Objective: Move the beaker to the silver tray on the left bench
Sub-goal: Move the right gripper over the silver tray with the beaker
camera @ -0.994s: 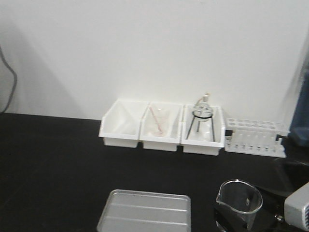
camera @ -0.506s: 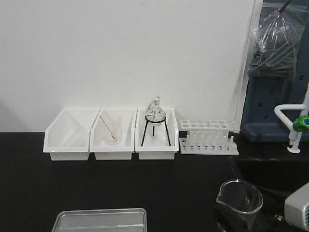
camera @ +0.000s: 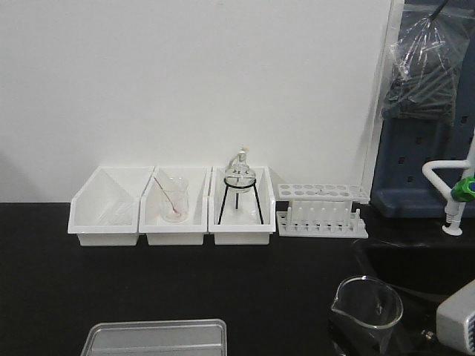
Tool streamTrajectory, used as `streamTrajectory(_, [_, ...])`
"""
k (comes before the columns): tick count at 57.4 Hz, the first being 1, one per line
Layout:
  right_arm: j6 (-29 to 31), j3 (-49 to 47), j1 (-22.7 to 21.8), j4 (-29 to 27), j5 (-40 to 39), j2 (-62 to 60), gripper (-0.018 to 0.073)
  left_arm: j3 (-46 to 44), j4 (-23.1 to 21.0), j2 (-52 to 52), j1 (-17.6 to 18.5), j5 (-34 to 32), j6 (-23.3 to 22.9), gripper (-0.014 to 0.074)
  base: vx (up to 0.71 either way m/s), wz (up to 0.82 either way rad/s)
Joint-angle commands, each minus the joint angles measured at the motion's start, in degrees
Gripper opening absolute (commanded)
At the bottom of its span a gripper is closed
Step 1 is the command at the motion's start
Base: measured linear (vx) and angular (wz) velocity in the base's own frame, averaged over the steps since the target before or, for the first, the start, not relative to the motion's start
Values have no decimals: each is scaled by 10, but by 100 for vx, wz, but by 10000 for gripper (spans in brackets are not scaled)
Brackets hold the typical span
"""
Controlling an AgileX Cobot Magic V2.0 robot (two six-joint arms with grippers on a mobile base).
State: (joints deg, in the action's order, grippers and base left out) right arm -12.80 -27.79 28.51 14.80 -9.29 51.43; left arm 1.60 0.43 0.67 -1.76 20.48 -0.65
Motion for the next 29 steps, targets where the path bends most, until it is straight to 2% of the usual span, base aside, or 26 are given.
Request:
streamTrajectory(1, [4,-16,-1,-1,-56,-7,-8,16,-4,9,3,-44,-3,1,0,0])
streamTrajectory(5, [-1,-16,-1,-11,-84,4,-6,16,-4,9,3,-44,-3,1,0,0])
streamTrajectory(14, [-10,-16,-1,-25,-205,69,-6,16,-4,9,3,-44,-3,1,0,0])
streamTrajectory(22, [-11,-17,-1,24,-306,146,-4,16,-4,9,3,-44,-3,1,0,0])
streamTrajectory(29, [-40,-35,0,81,-347,227,-4,16,-4,9,3,-44,-3,1,0,0])
